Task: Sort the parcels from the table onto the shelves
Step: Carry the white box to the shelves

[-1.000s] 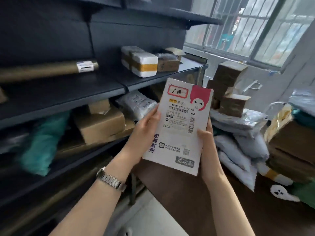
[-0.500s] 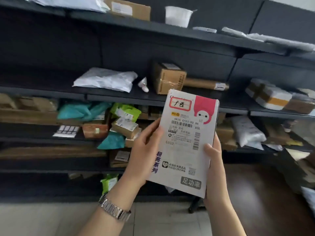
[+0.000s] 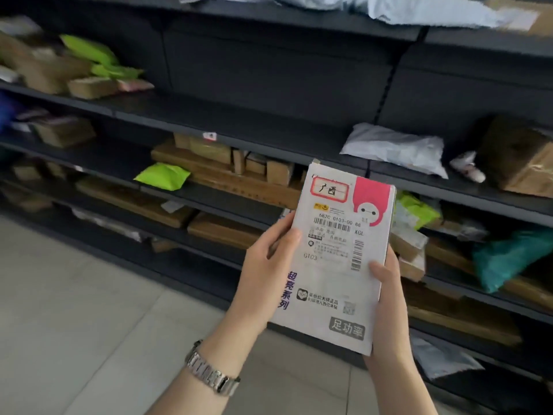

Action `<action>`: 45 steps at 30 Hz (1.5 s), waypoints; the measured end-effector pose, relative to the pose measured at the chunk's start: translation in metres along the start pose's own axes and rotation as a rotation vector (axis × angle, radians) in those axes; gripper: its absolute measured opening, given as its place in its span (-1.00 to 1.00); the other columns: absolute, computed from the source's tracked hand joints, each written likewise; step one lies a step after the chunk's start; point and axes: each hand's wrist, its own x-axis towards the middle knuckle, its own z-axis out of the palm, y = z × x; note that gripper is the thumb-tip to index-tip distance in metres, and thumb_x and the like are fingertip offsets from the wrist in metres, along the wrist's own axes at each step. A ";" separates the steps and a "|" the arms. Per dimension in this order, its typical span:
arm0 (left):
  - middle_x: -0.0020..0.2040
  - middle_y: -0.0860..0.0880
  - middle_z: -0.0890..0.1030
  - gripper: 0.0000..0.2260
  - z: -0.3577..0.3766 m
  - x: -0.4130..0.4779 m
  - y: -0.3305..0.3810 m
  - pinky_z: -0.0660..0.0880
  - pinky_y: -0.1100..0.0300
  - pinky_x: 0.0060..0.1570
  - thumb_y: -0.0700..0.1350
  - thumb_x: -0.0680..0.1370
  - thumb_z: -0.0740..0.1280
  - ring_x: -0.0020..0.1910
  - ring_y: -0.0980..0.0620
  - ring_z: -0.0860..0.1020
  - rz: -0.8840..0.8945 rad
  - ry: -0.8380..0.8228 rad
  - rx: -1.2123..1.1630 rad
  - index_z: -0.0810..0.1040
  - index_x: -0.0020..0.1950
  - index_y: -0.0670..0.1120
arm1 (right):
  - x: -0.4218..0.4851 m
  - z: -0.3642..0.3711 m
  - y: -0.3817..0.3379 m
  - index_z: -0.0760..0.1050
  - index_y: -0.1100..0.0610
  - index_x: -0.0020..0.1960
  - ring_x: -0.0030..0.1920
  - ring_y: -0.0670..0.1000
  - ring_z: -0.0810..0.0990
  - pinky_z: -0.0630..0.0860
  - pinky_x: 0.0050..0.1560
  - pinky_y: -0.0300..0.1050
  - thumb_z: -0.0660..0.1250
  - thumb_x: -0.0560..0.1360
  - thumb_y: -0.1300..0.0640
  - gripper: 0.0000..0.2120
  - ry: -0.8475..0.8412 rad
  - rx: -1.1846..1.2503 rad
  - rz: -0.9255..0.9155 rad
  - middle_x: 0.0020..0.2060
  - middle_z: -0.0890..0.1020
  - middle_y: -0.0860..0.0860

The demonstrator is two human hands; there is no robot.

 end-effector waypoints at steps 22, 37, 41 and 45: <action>0.10 0.09 0.76 -0.67 -0.302 0.163 0.061 0.67 0.06 0.01 -0.01 0.65 0.26 0.00 0.06 0.75 -0.011 0.500 -0.009 0.53 0.42 0.15 | 0.158 0.337 0.131 0.39 -0.35 0.25 0.18 0.06 0.69 0.66 0.07 0.09 0.25 0.39 -0.07 -0.55 -0.440 -0.201 0.162 0.28 0.63 -0.09; 0.03 0.05 0.78 -0.72 -0.406 0.359 0.113 0.63 0.10 -0.18 0.02 0.66 0.21 -0.04 0.01 0.76 -0.077 0.375 0.050 0.59 0.31 0.16 | 0.322 0.481 0.150 0.33 -0.11 0.50 -0.22 -0.15 0.78 0.67 -0.35 -0.20 0.16 0.67 0.23 -0.55 -0.291 -0.205 0.168 0.09 0.65 -0.05; -0.01 0.02 0.79 -0.74 -0.443 0.407 0.130 0.60 0.06 -0.19 0.04 0.66 0.19 -0.07 -0.04 0.76 -0.123 0.221 0.087 0.68 0.13 0.18 | 0.360 0.517 0.156 0.27 0.04 0.59 -0.42 -0.21 0.72 0.57 -0.52 -0.31 0.12 0.67 0.31 -0.49 -0.273 -0.194 0.130 0.00 0.63 -0.02; -0.28 0.07 0.74 -0.66 -0.495 0.490 0.144 0.52 0.37 -0.42 -0.17 0.69 0.12 -0.45 0.27 0.68 -0.115 -0.050 0.111 0.65 0.21 0.08 | 0.384 0.565 0.161 0.35 -0.11 0.53 -0.16 -0.03 0.80 0.70 -0.32 -0.06 0.19 0.66 0.15 -0.55 -0.090 -0.079 0.149 0.08 0.72 0.02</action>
